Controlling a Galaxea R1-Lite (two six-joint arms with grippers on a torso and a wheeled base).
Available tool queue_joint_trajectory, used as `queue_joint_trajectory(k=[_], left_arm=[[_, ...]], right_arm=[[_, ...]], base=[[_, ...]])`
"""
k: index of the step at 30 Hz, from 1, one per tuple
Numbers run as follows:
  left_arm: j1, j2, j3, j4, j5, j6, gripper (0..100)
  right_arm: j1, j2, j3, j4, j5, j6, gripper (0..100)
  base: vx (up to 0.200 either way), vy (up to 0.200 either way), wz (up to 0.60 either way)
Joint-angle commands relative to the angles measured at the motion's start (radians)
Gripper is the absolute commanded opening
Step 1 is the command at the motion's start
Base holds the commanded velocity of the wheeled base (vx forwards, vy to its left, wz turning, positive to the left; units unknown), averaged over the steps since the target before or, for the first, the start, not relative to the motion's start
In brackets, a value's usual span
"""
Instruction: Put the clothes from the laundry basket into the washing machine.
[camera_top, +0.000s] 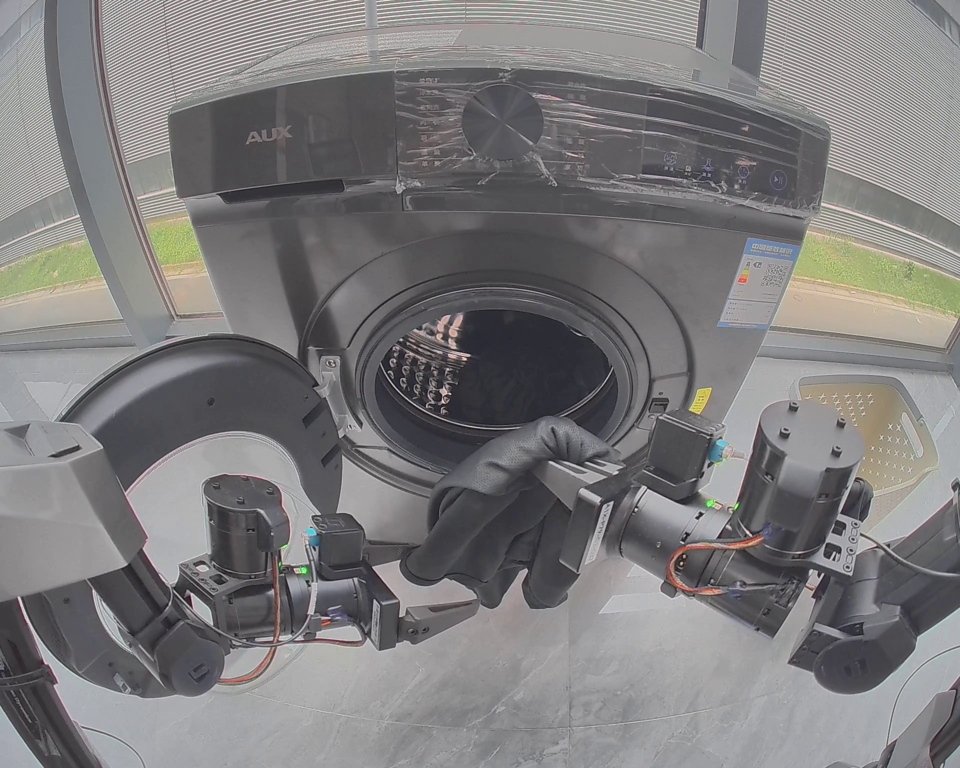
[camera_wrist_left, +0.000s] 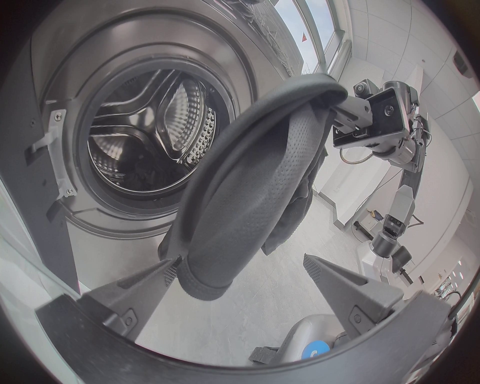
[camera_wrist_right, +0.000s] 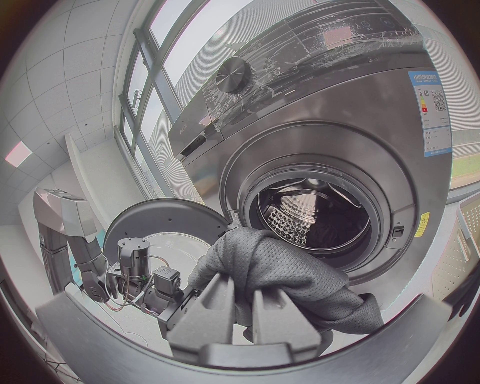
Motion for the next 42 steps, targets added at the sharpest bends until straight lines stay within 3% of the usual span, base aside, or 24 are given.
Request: queue_joint_trajectory(k=[1,7,10,11,27,28,31,37,42], left_arm=[[-0.008,0.025,-0.025,-0.007,0.01,0.0,100],[-0.023,0.062,-0.052,-0.065,0.03,-0.006,100],[-0.025,0.099,-0.049,-0.154,0.07,-0.009,100],[-0.025,0.102,-0.048,-0.162,0.072,-0.009,0],[-0.083,0.082,0.081,-0.367,0.076,-0.021,0],[-0.083,0.068,0.093,-0.369,0.075,-0.021,0],[-0.086,0.045,0.102,-0.369,0.075,-0.023,0],[-0.097,-0.068,0.067,-0.367,0.075,-0.121,0],[-0.097,-0.064,0.02,-0.369,0.105,-0.135,0]], right_arm=[[0.001,-0.004,0.001,0.0,0.0,-0.001,0],[0.002,-0.004,0.005,0.0,-0.002,-0.001,0],[0.002,-0.007,0.01,0.0,-0.002,-0.001,0],[0.002,-0.008,0.01,0.0,-0.002,-0.001,0],[-0.012,-0.005,0.031,-0.028,-0.003,-0.013,0],[-0.015,-0.004,0.033,-0.029,-0.003,-0.013,100],[-0.016,-0.004,0.034,-0.025,-0.002,-0.013,100],[-0.036,0.019,0.036,-0.017,-0.008,-0.013,100],[-0.036,0.025,0.063,-0.014,-0.008,-0.013,100]], base=[[0.0,0.0,0.0],[0.0,0.0,0.0],[0.0,0.0,0.0],[0.0,0.0,0.0],[0.0,0.0,0.0],[0.0,0.0,0.0],[0.0,0.0,0.0],[0.0,0.0,0.0],[0.0,0.0,0.0]])
